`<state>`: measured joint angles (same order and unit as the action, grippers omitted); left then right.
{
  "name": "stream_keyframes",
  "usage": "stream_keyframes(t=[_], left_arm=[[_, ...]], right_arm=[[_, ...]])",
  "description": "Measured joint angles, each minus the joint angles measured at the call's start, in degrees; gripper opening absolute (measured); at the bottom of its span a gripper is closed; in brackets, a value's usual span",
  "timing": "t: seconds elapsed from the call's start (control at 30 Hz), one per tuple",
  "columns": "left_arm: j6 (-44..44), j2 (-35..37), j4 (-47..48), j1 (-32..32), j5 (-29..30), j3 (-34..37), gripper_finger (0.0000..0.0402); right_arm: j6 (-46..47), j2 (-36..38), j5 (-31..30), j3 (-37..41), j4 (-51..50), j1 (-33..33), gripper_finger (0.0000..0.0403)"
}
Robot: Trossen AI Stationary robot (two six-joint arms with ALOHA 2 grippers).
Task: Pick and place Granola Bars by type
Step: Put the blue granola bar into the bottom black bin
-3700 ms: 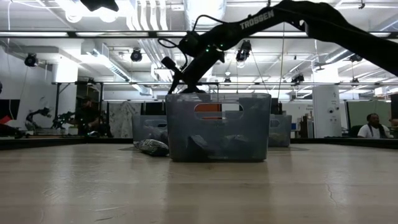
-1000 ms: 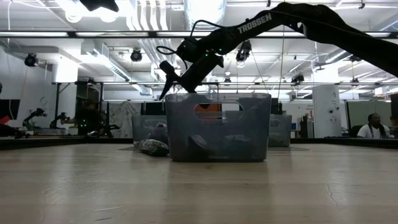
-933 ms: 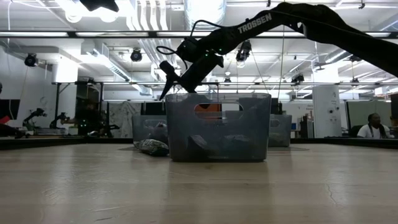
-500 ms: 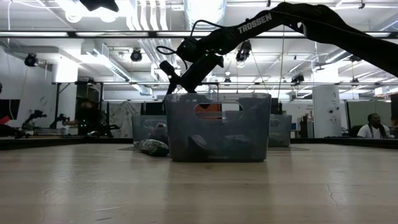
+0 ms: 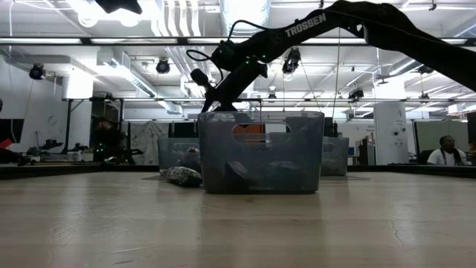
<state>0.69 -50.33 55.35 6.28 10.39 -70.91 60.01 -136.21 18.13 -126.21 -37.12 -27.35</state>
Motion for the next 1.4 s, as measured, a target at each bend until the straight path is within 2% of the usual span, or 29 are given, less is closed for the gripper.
stream_keyframes(t=[0.23, 0.63, 1.13, 1.4], left_arm=[[0.12, 0.02, 0.0, 0.0, -0.02, 0.0, 0.0], [0.65, 0.02, -0.14, -0.01, -0.01, 0.0, 0.0], [1.01, 0.13, -0.26, -0.02, -0.01, 0.0, 0.0], [0.79, 0.25, -0.26, -0.02, -0.02, 0.0, 0.0]], right_arm=[[-1.74, 2.2, -0.05, 0.02, 0.13, 0.14, 0.0009], [-10.12, 10.86, -0.88, 0.02, -0.14, 1.08, 0.0008], [-33.3, 25.66, -1.78, 0.02, -5.03, 4.99, 0.0008], [-41.52, 33.48, -1.77, 0.02, -10.42, 7.89, 0.0008]])
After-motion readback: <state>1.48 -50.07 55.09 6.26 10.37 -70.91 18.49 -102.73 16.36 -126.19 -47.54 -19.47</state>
